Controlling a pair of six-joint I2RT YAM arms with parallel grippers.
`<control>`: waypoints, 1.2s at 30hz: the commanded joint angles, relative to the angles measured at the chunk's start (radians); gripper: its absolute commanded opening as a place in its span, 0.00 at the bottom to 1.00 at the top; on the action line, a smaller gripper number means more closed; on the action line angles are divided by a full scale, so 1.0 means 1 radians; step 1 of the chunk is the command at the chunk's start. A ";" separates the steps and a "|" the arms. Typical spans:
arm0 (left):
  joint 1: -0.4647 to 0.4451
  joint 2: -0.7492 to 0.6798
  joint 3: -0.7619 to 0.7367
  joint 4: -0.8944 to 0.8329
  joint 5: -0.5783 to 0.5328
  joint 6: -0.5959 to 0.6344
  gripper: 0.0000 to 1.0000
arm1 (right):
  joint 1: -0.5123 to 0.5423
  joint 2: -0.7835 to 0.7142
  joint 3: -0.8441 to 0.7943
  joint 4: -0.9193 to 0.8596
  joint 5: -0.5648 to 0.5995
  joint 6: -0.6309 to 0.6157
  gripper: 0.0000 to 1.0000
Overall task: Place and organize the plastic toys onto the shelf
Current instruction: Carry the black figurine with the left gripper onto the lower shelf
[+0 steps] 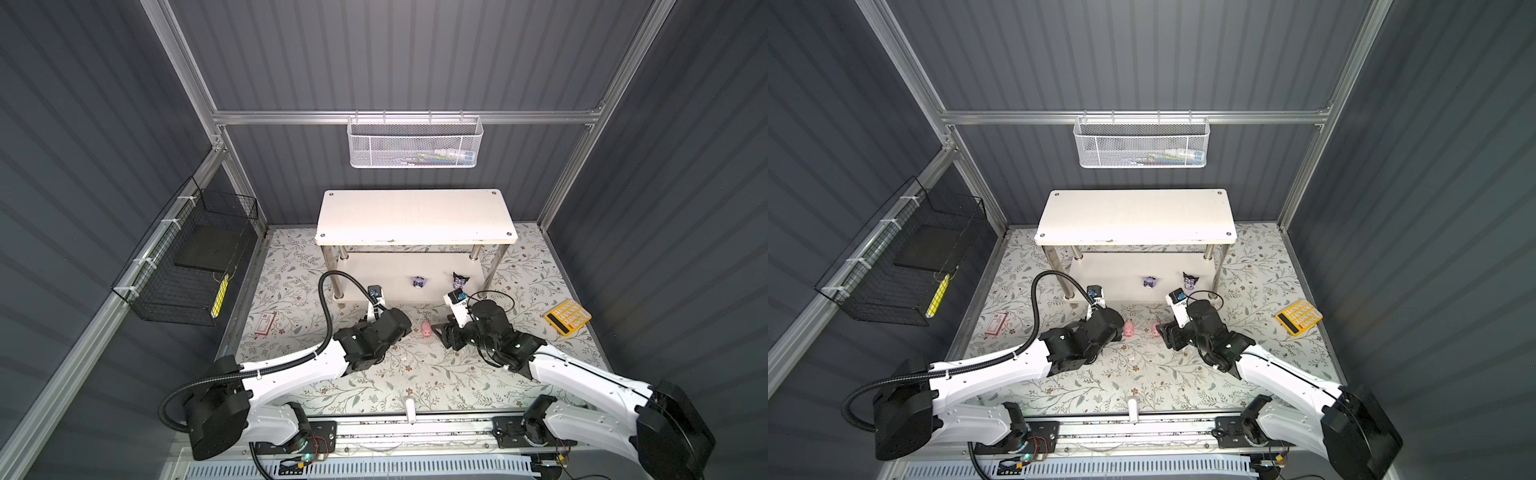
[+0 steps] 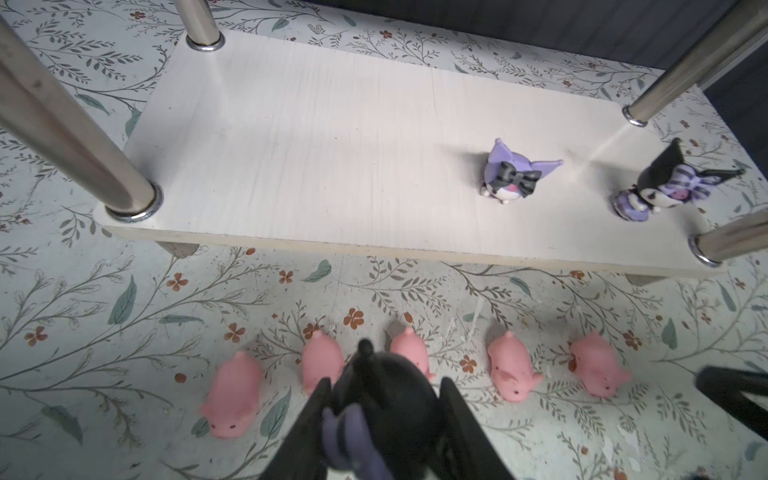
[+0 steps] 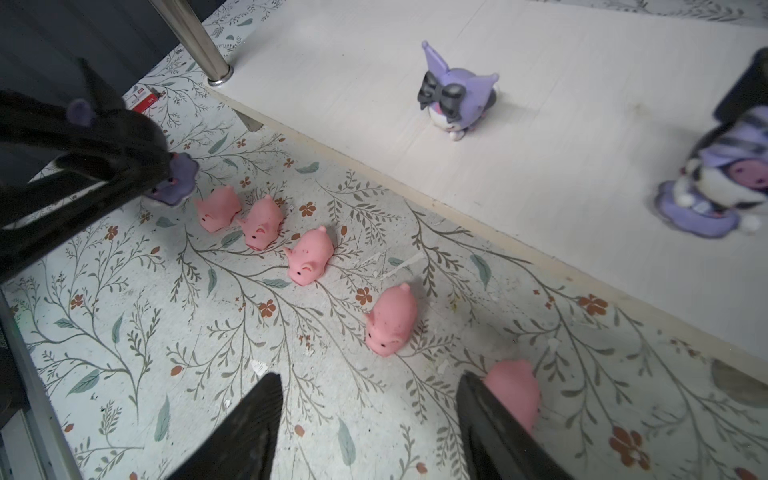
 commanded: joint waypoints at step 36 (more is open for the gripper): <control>0.206 0.446 0.324 0.090 -0.215 -0.250 0.34 | -0.012 -0.095 0.030 -0.128 0.055 -0.006 0.69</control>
